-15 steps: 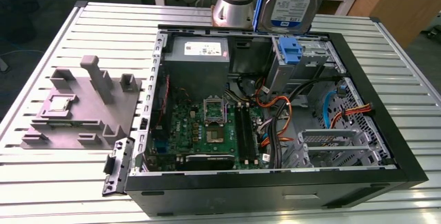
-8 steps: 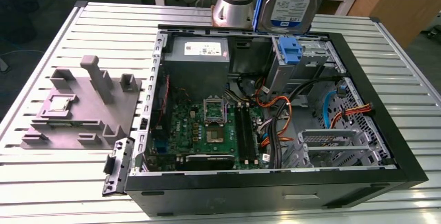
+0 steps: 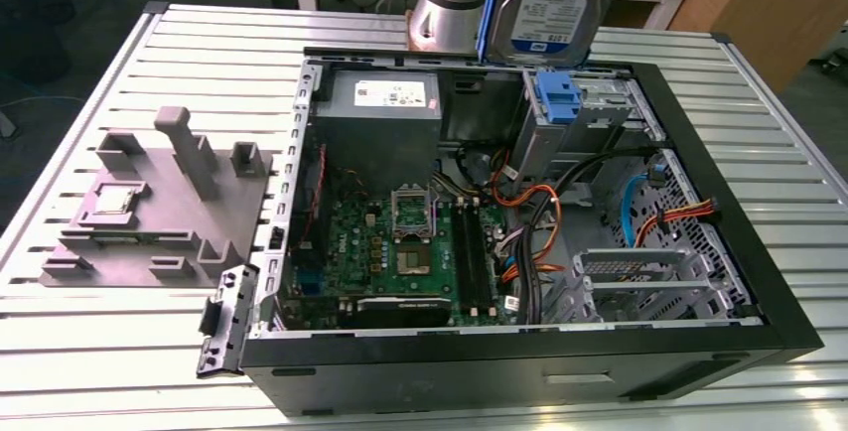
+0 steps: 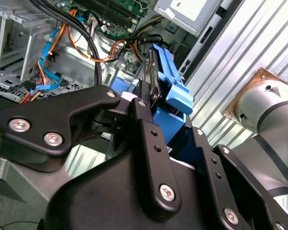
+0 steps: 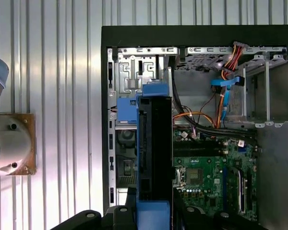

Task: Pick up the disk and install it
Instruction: 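Insert the disk into the insertion slot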

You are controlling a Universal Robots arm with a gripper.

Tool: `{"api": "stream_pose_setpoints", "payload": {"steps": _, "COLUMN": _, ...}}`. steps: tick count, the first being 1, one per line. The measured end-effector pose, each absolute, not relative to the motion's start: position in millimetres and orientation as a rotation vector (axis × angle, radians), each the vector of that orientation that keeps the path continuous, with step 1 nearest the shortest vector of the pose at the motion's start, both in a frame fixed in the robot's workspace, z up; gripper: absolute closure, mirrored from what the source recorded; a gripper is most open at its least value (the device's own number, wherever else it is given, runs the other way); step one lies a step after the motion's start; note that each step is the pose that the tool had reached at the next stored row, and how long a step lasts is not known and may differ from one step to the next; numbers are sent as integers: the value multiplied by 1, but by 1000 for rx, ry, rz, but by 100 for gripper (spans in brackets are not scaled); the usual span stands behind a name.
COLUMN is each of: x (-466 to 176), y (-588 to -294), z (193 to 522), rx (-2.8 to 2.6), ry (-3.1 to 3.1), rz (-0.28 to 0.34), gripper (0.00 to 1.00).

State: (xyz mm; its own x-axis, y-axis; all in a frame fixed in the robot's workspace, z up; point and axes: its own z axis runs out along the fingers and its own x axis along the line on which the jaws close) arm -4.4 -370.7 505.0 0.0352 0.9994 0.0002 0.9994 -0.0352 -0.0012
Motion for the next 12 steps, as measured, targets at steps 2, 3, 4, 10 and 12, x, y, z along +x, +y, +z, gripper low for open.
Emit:
{"api": "stream_pose_setpoints", "payload": {"steps": 2, "x": -6, "y": -375, "z": 505, "rx": -2259, "ry": -2182, "rz": 1, "gripper": 63}}
{"api": "stream_pose_setpoints", "payload": {"steps": 3, "x": -7, "y": -377, "z": 505, "rx": -2258, "ry": -2183, "rz": 1, "gripper": 63}}
{"api": "stream_pose_setpoints", "payload": {"steps": 4, "x": -8, "y": -380, "z": 505, "rx": -2258, "ry": -2183, "rz": 1, "gripper": 63}}
{"api": "stream_pose_setpoints", "payload": {"steps": 10, "x": -20, "y": -387, "z": 505, "rx": -2255, "ry": -2186, "rz": 1, "gripper": 63}}
{"api": "stream_pose_setpoints", "payload": {"steps": 12, "x": -22, "y": -391, "z": 505, "rx": -2254, "ry": -2187, "rz": 1, "gripper": 63}}
